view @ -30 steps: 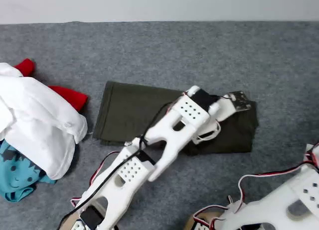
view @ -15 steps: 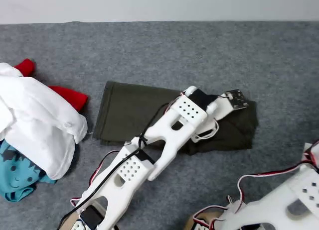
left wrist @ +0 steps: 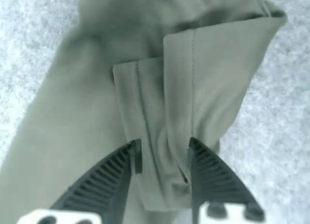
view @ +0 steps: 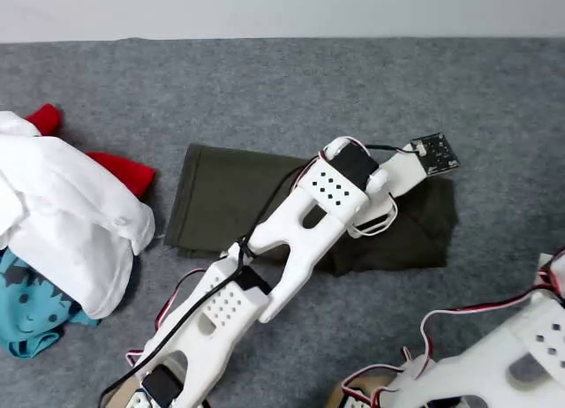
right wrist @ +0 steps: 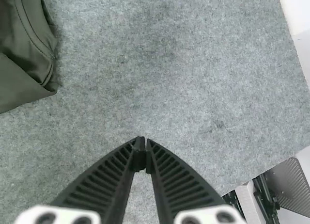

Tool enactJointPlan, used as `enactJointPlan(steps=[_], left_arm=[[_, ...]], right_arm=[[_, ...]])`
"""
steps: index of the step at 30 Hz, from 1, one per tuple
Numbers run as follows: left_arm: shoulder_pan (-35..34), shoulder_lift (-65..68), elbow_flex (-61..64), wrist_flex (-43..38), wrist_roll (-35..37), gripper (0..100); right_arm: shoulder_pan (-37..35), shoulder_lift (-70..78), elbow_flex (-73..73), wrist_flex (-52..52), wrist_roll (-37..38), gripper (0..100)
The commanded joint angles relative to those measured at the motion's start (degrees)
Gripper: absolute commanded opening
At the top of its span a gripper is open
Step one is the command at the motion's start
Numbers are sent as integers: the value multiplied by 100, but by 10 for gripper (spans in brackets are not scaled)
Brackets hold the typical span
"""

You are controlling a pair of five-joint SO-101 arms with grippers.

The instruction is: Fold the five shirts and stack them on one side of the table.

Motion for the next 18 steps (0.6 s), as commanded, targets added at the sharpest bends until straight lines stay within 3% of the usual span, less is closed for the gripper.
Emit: enactJointPlan(steps=[1,10,15,18], left_arm=[[18,-712,593,167,0,165],[-53,-633,1903,-273,-18,104],[-123,-246,1789,-615,-9,104],[-105,-246,1358,-316,0,103]], right_arm=[[-22,-110,-35,-4,44,12],[-40,-110,-35,-13,44,12],[-40,-110,-35,-22,44,12],[-31,-110,-35,-13,44,12]])
